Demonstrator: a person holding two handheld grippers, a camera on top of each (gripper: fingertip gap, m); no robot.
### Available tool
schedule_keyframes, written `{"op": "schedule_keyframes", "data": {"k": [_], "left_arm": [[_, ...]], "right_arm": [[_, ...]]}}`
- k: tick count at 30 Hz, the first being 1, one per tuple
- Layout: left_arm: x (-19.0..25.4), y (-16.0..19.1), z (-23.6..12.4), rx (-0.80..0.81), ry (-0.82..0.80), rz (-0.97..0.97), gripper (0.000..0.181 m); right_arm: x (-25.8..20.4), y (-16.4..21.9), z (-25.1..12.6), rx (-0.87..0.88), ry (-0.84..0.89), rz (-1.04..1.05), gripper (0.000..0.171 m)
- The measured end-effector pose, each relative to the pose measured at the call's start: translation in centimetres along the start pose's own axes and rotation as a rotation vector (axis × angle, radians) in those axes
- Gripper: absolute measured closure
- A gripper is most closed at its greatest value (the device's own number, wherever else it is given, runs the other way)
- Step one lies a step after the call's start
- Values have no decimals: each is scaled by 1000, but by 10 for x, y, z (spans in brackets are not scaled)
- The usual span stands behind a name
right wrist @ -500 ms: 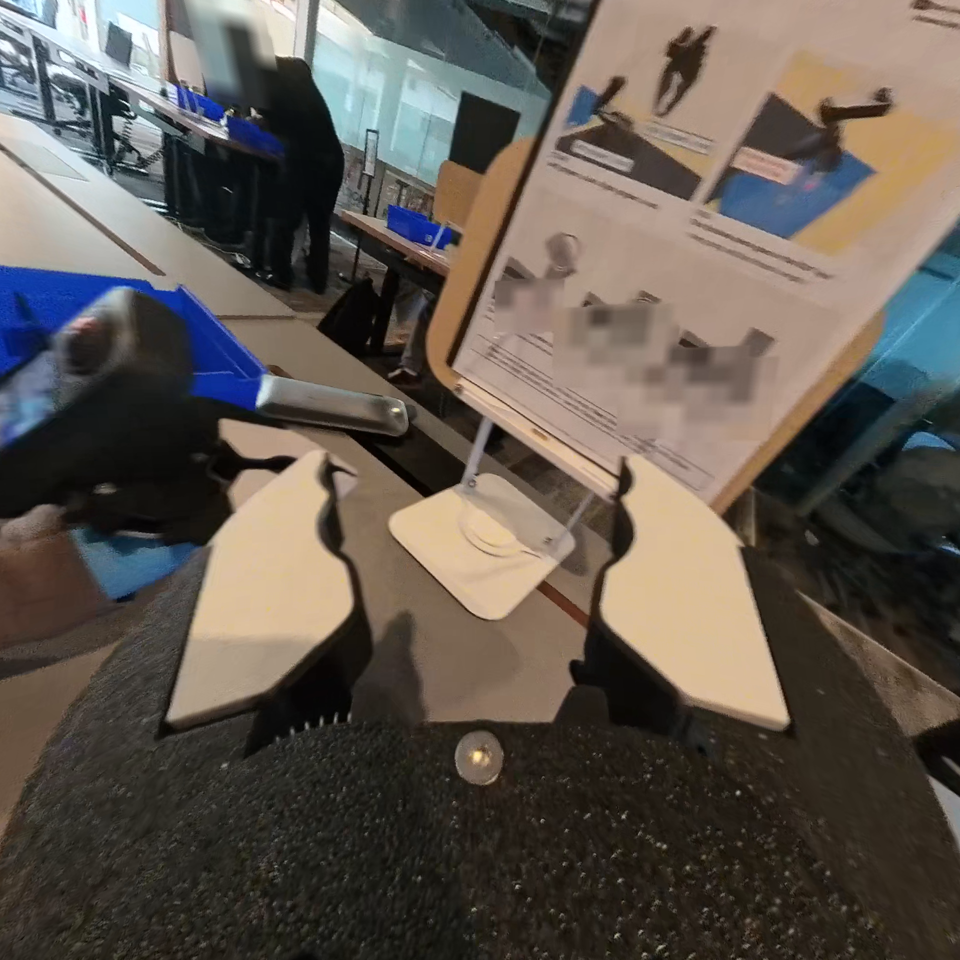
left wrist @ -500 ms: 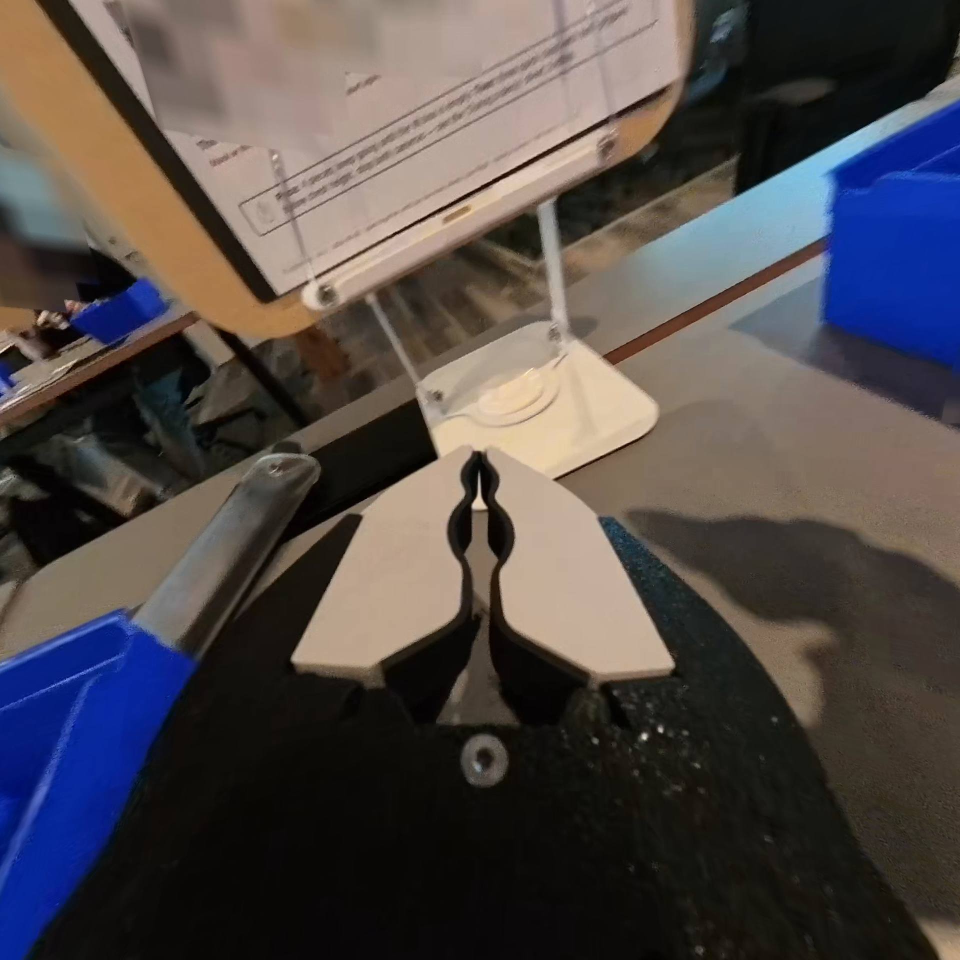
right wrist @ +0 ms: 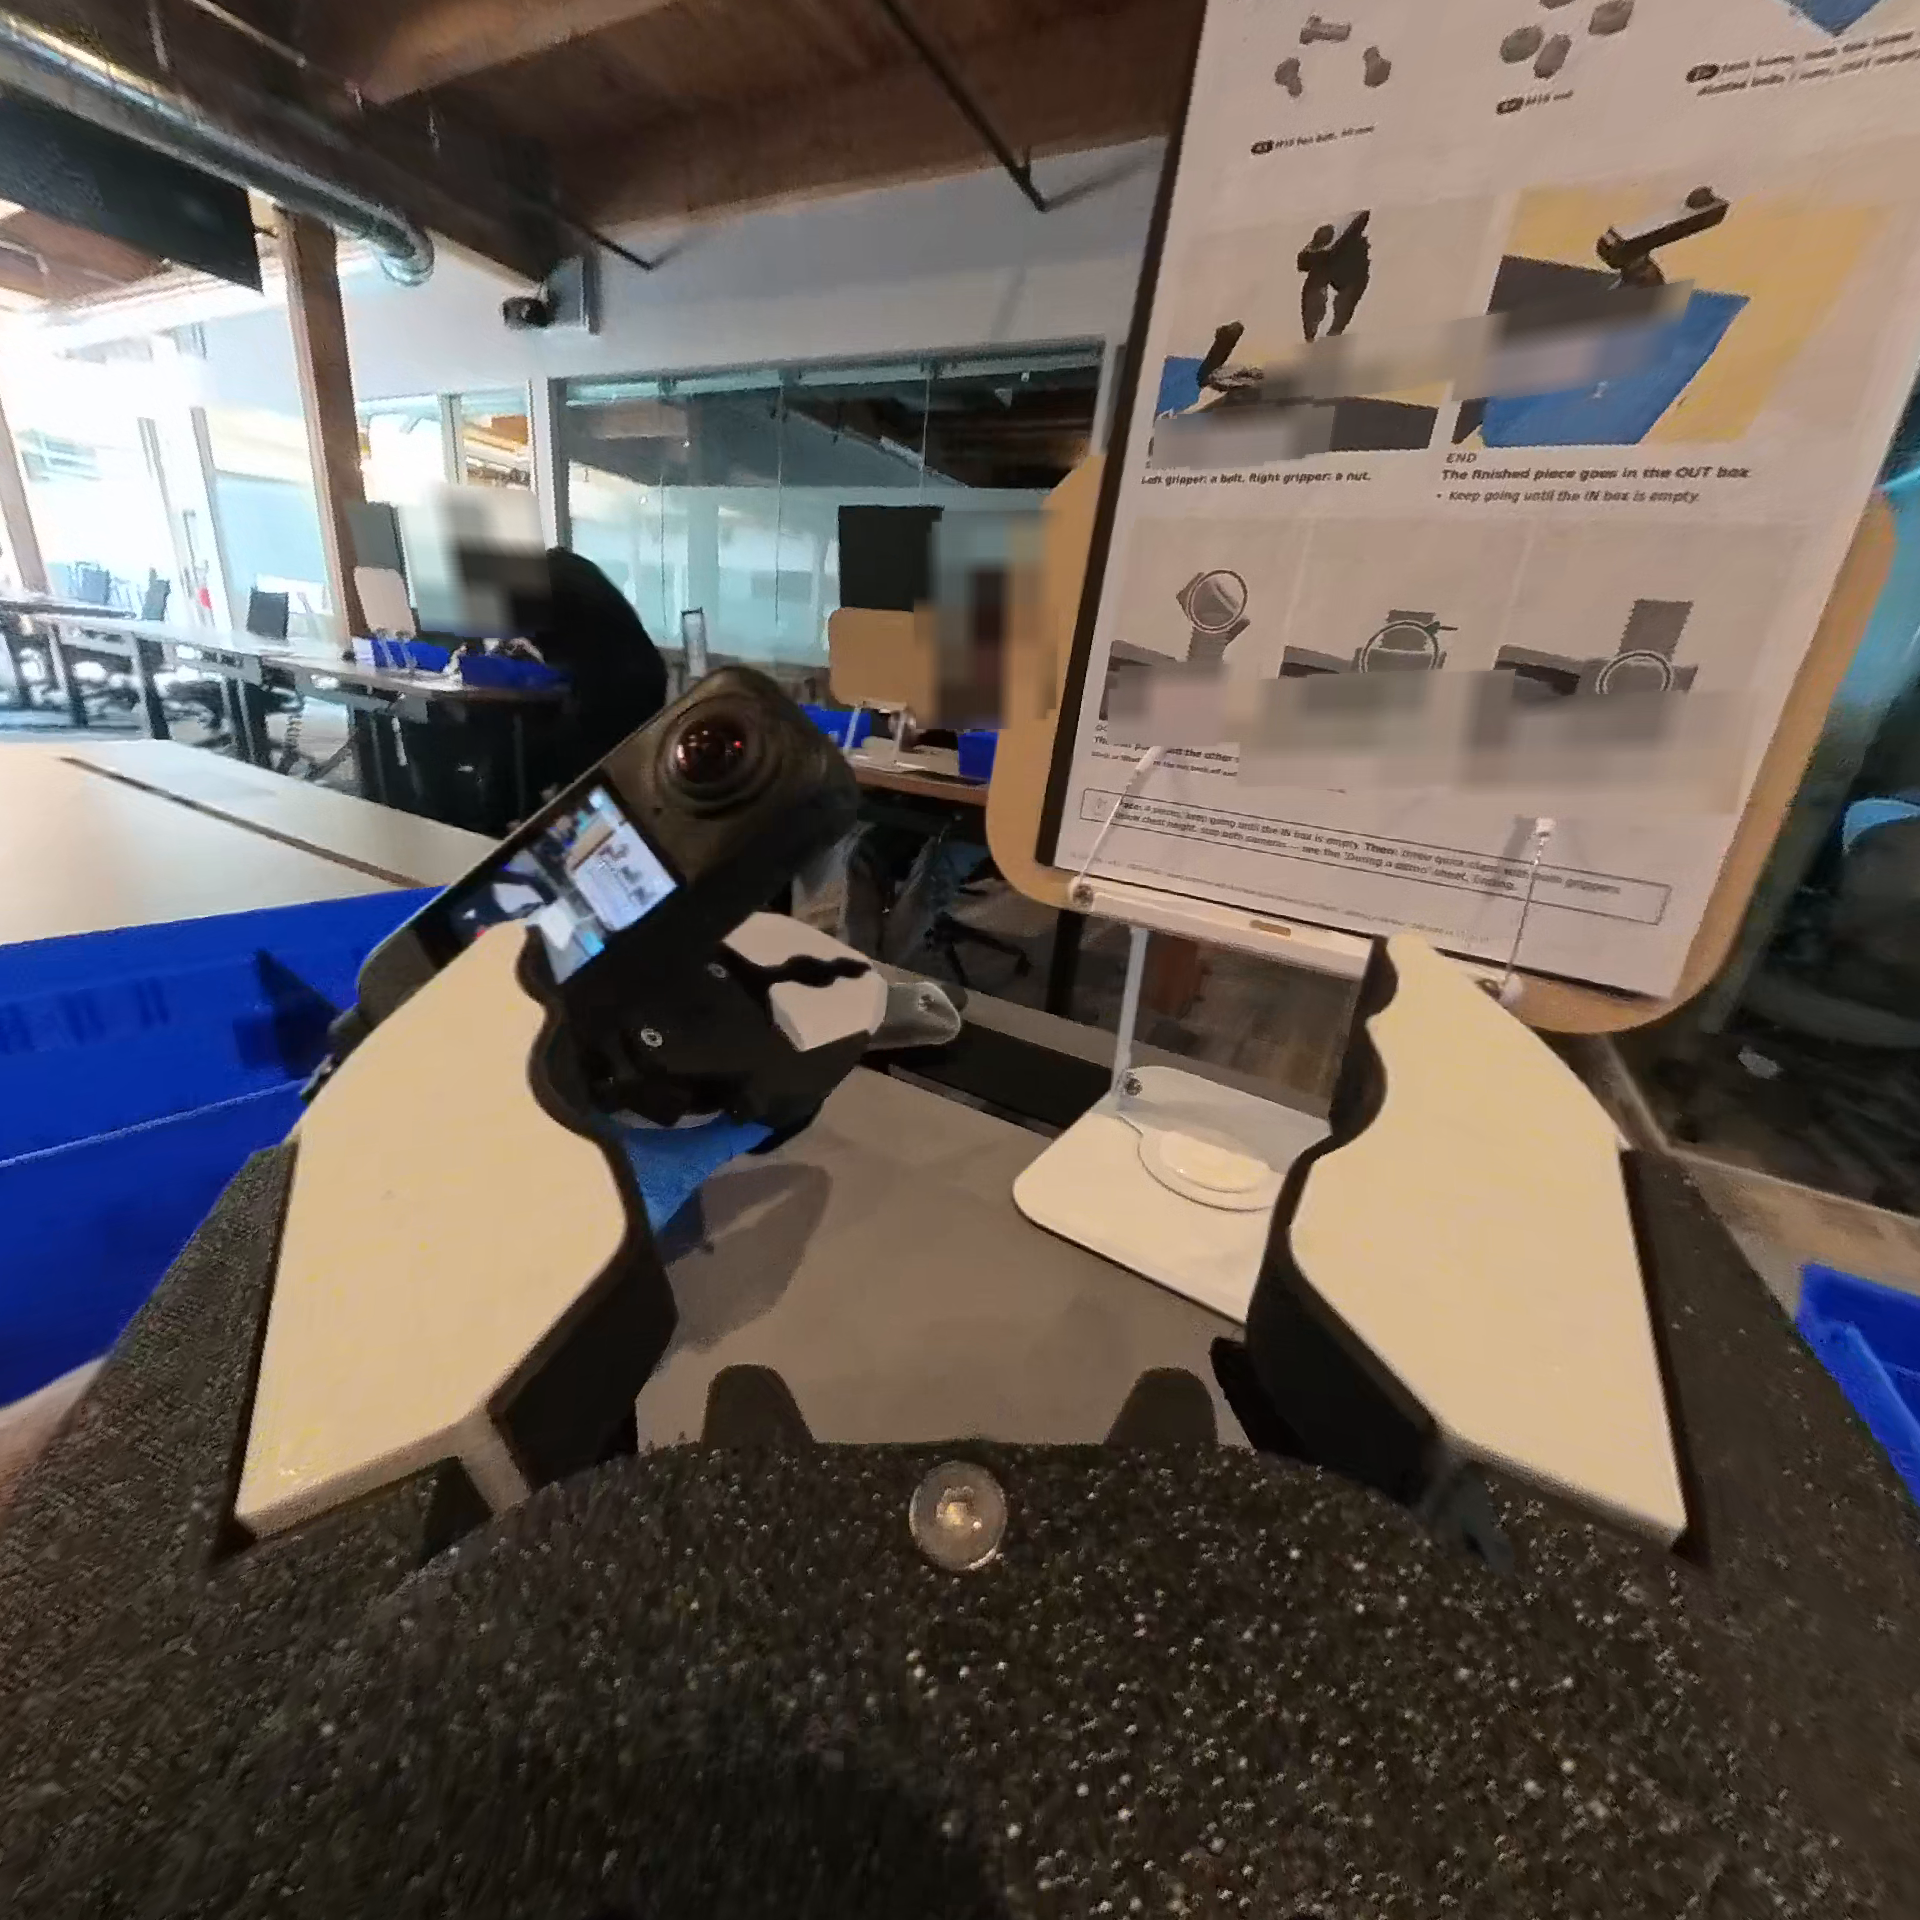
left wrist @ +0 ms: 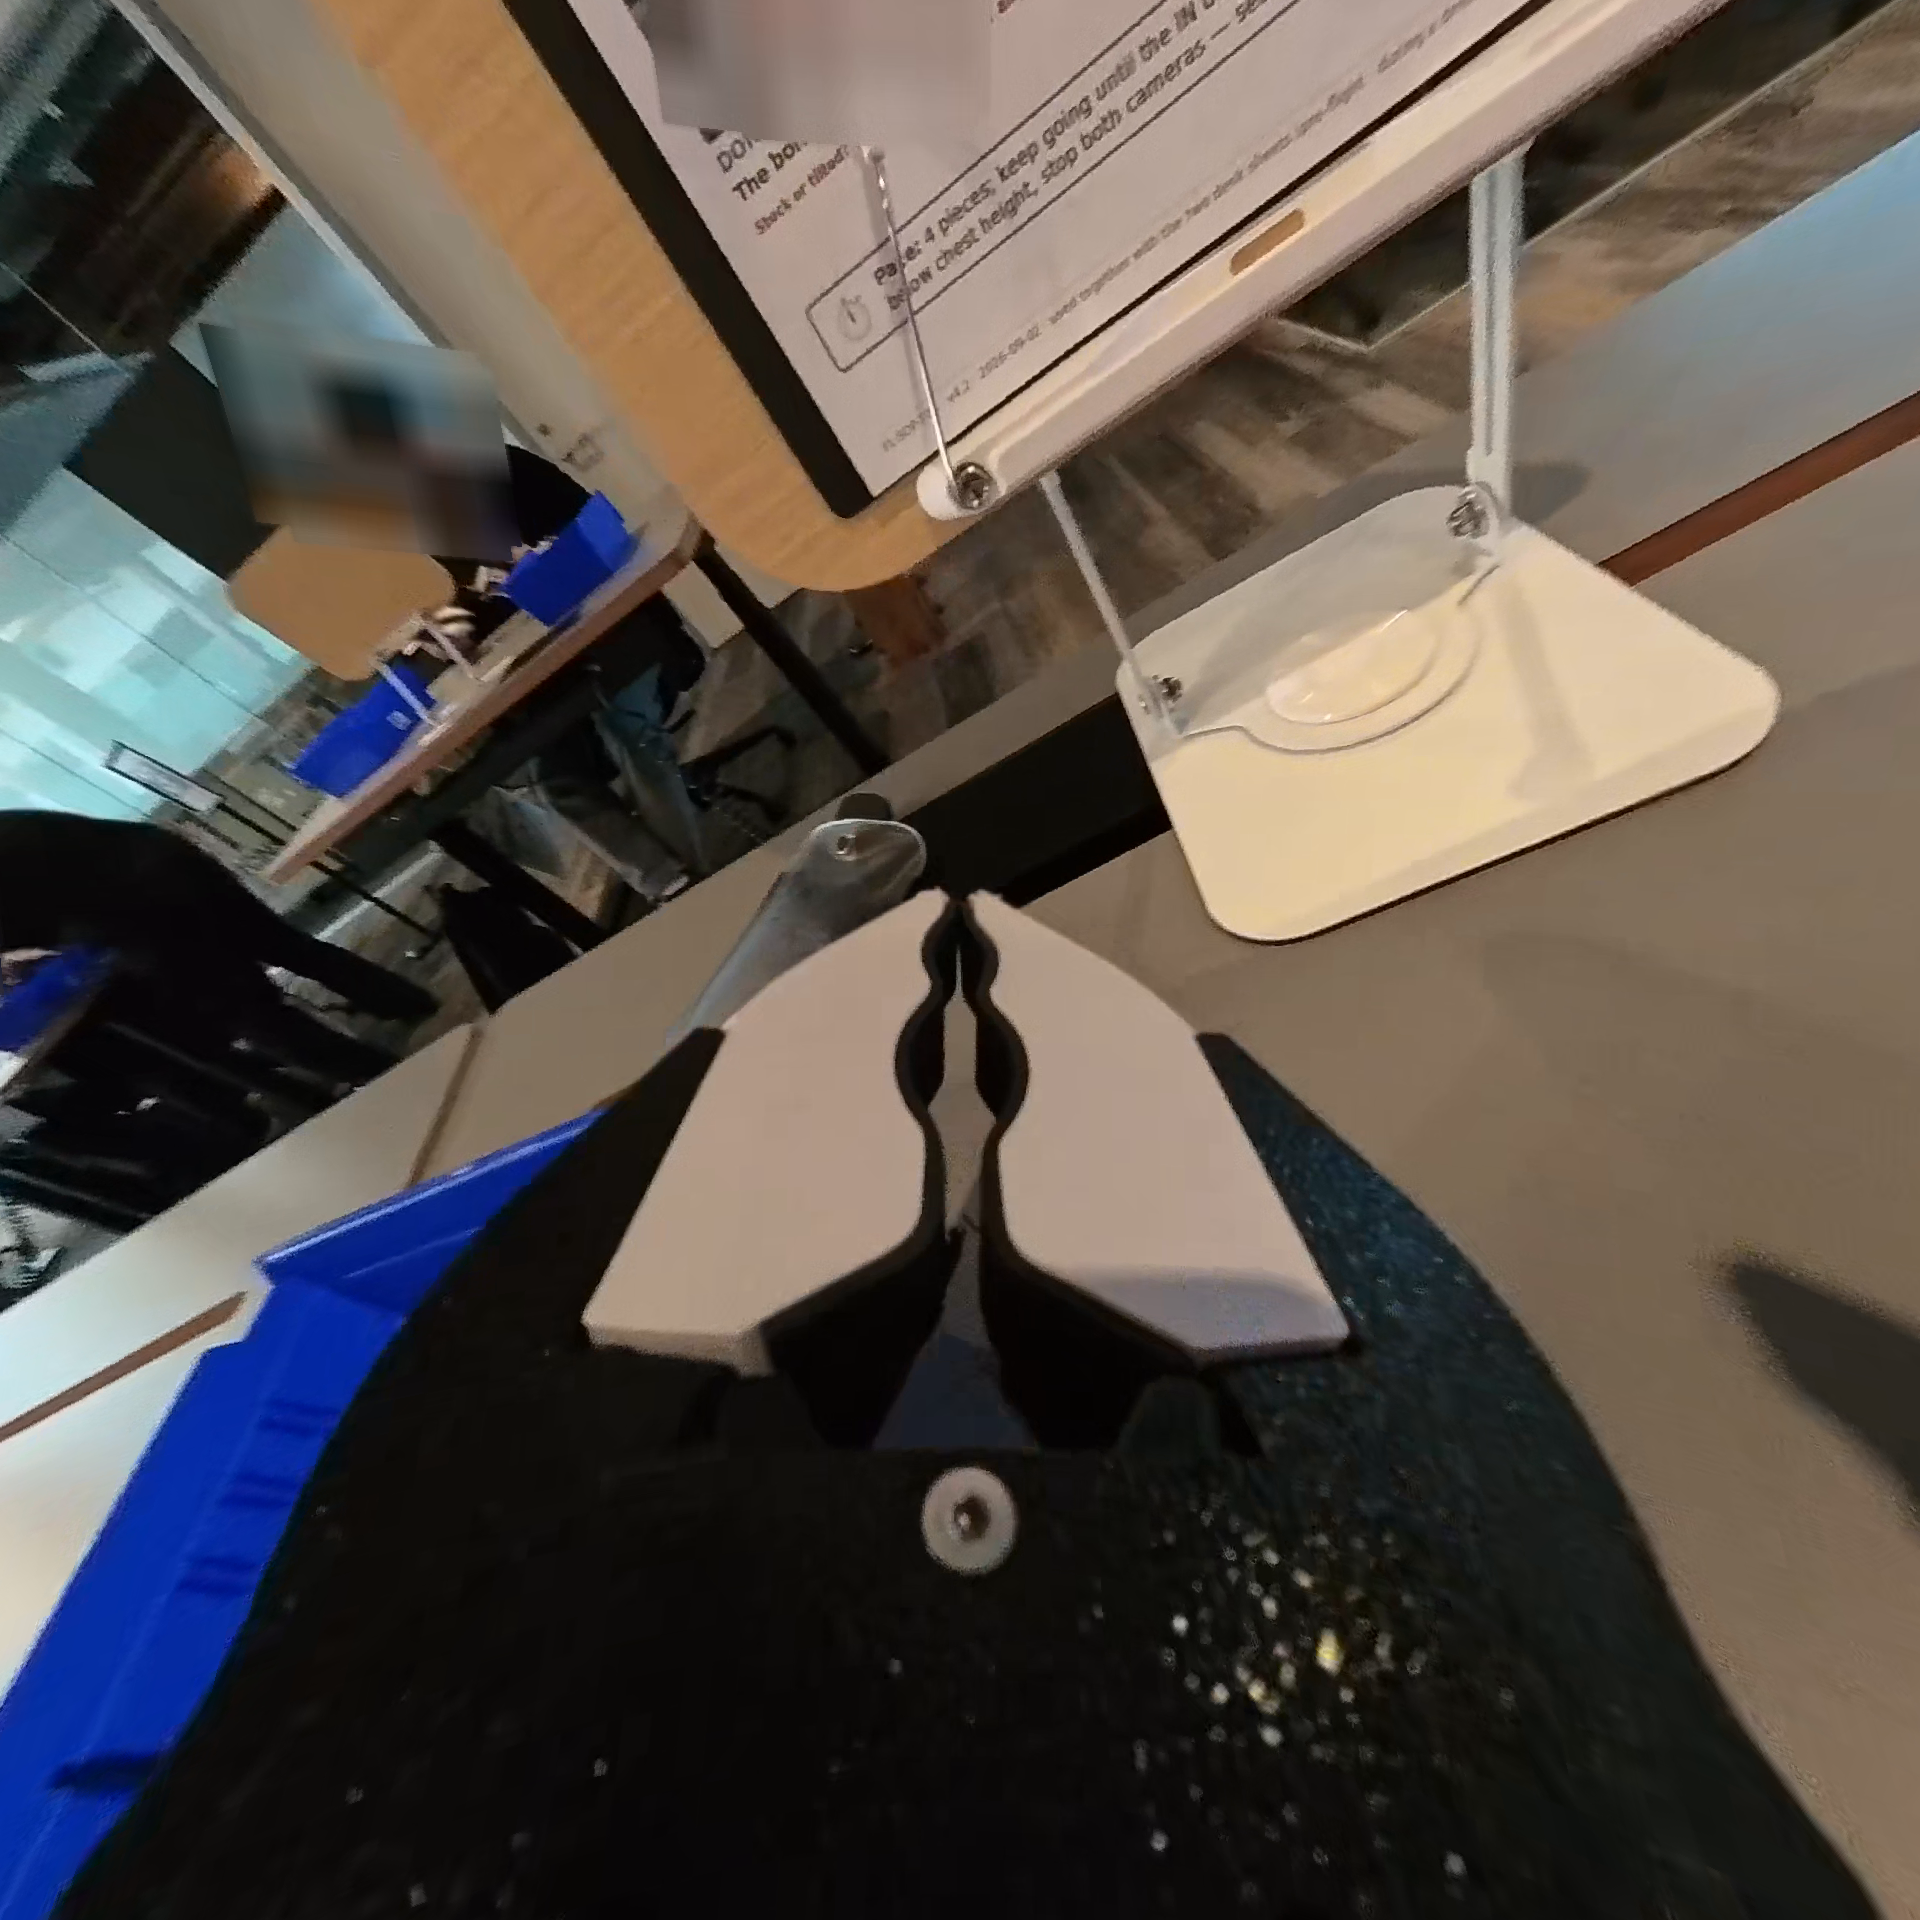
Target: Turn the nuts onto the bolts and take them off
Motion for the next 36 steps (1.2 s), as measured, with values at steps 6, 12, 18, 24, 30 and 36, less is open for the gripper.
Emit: {"op": "schedule_keyframes", "data": {"k": [6, 12, 18, 24, 30, 36], "left_arm": [[-8, 8, 0, -16, -52, 118, 181], [-13, 5, -1, -9, -99, 203, 181], [-20, 9, -1, -29, -141, 272, 181], [-17, 11, 0, -41, -152, 331, 181], [-15, 17, 3, -66, -154, 382, 181], [-14, 16, 2, -63, -163, 422, 181]], "right_arm": [[-12, 3, -4, -5, 18, -52, 32], [-16, 6, -5, -26, 55, -128, 29], [-24, 14, -3, -55, 58, -140, 27], [-23, 23, -2, -113, 68, -153, 27], [-30, 29, -1, -193, 25, -171, 26], [-33, 37, 0, -240, 19, -165, 26]]}}
Point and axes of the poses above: each gripper's, where its closed fingertips meet, z out along the fingers, y out of its underside, x = y × z across the jaws, the point moved 6 cm from there along -z, back along the fingers, and after that the axes turned 15 degrees about x, right-handed, at the moved point
